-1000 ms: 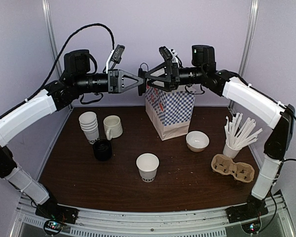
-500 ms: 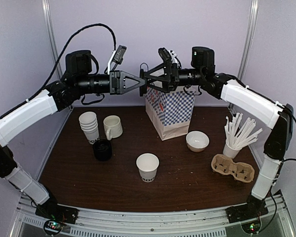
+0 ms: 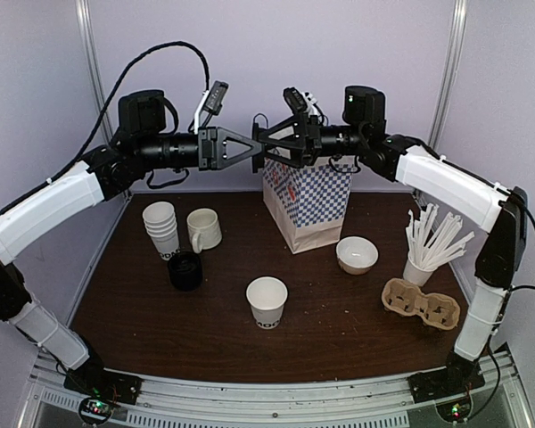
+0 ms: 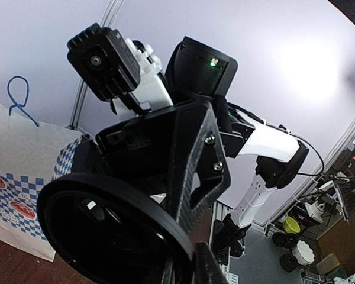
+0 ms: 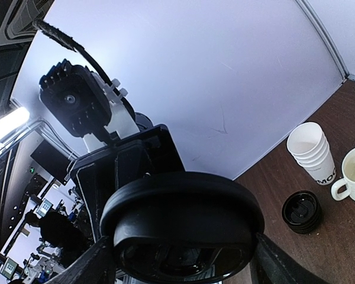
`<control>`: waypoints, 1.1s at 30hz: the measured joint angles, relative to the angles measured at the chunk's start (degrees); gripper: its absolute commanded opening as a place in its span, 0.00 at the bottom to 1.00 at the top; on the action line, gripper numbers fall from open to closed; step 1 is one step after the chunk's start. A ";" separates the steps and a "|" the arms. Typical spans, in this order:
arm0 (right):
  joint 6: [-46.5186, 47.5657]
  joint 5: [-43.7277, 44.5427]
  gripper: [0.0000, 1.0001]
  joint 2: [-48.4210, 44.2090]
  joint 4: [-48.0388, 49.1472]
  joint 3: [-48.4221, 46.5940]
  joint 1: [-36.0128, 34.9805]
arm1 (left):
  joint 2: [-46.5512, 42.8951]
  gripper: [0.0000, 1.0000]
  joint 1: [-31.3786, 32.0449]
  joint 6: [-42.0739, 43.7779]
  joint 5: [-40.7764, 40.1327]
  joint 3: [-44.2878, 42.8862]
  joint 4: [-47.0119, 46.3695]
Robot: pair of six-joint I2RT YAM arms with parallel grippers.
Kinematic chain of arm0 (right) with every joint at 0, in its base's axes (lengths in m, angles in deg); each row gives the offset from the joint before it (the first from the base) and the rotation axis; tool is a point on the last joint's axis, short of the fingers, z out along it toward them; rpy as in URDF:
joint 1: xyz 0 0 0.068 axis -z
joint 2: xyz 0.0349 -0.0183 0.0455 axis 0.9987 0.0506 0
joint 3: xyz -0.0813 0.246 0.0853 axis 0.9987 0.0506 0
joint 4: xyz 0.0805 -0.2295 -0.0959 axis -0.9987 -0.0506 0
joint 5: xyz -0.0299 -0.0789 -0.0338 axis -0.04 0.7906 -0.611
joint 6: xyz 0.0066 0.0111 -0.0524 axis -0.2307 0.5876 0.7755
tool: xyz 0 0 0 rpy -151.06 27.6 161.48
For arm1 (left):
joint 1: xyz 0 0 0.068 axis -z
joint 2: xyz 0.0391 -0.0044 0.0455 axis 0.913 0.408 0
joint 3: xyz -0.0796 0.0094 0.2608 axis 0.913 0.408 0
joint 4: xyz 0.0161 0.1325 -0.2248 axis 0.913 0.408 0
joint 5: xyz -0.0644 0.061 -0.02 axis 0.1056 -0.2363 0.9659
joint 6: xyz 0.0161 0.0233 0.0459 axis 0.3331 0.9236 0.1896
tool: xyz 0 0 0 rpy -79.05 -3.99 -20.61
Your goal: Pack the takeout coffee
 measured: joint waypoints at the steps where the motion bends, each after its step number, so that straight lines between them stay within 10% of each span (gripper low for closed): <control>1: -0.39 0.00 0.73 0.13 0.46 0.04 0.00 | 0.04 0.16 -0.02 0.02 0.00 -0.02 0.04; 12: 9.27 0.74 0.69 1.01 -8.61 -2.47 -0.24 | -0.37 0.72 0.07 6.32 -3.48 -0.33 9.05; 22: 45.62 15.10 0.70 1.11 -40.89 -8.79 -0.90 | -12.72 0.75 0.02 21.84 -18.80 3.04 32.33; 33: 70.77 32.48 0.70 1.11 -60.96 -11.41 -9.01 | -3.52 0.54 -3.23 15.06 -28.00 14.03 37.35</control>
